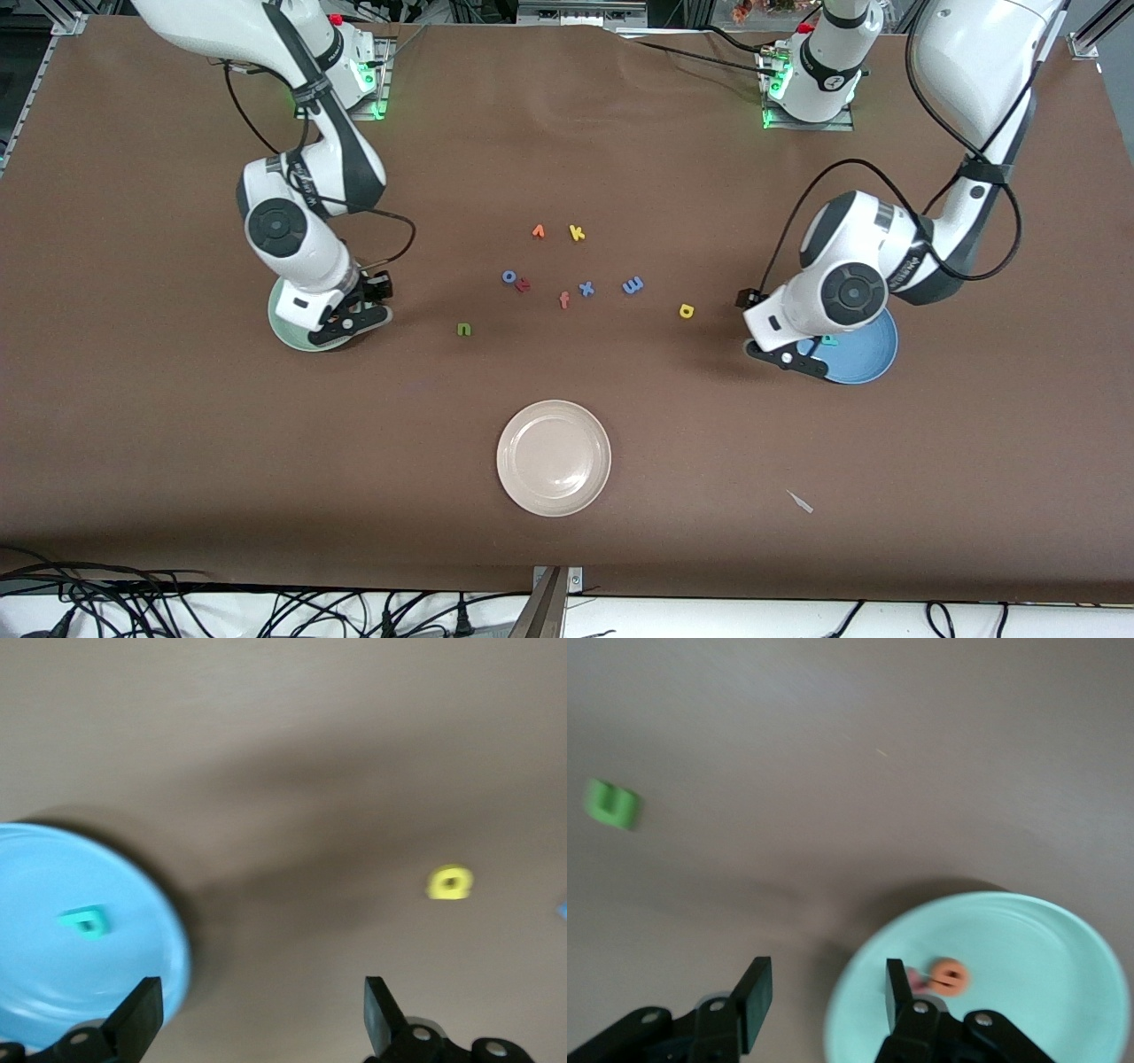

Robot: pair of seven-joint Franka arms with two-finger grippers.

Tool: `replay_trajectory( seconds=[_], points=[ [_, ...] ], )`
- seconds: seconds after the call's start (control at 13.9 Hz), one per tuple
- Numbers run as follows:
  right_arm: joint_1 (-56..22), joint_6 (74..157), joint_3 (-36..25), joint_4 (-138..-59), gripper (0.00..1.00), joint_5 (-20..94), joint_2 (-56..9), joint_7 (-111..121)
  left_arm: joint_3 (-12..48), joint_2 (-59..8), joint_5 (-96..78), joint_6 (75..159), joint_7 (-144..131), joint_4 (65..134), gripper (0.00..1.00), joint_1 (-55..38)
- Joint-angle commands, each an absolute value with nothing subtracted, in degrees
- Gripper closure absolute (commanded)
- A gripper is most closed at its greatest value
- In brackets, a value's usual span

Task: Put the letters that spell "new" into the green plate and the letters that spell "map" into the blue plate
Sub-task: 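Grasp the green U with the right gripper while the left gripper grasps the yellow Q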

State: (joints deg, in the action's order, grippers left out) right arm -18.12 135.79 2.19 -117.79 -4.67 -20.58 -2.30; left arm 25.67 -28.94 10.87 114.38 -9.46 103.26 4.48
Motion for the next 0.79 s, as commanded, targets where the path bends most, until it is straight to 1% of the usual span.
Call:
replay_trajectory(
  seconds=[0.0,0.14,0.29,0.58,0.72],
  points=[
    [-18.2,135.6,5.1,-112.9,0.4,-4.0,-24.8,-9.8,27.8,-27.8,10.2,121.5,-14.9,108.0,0.0,4.5],
    [-19.2,136.1,7.3,-108.6,0.36,-4.3,-28.4,-17.8,27.9,-27.9,10.4,130.4,-19.0,112.5,0.0,2.4],
    [-22.4,136.1,7.2,-102.9,0.36,-4.9,-32.7,-24.7,27.8,-28.3,12.5,138.3,-23.2,116.2,0.0,0.9],
    [-23.6,138.6,7.2,-102.0,0.36,-5.3,-34.7,-28.6,27.9,-32.4,22.9,141.8,-34.9,116.0,0.0,-1.8],
    [-23.9,139.1,7.1,-101.9,0.36,-5.2,-35.2,-28.6,27.9,-33.2,23.6,142.1,-35.7,116.0,0.06,-1.8]
  ],
)
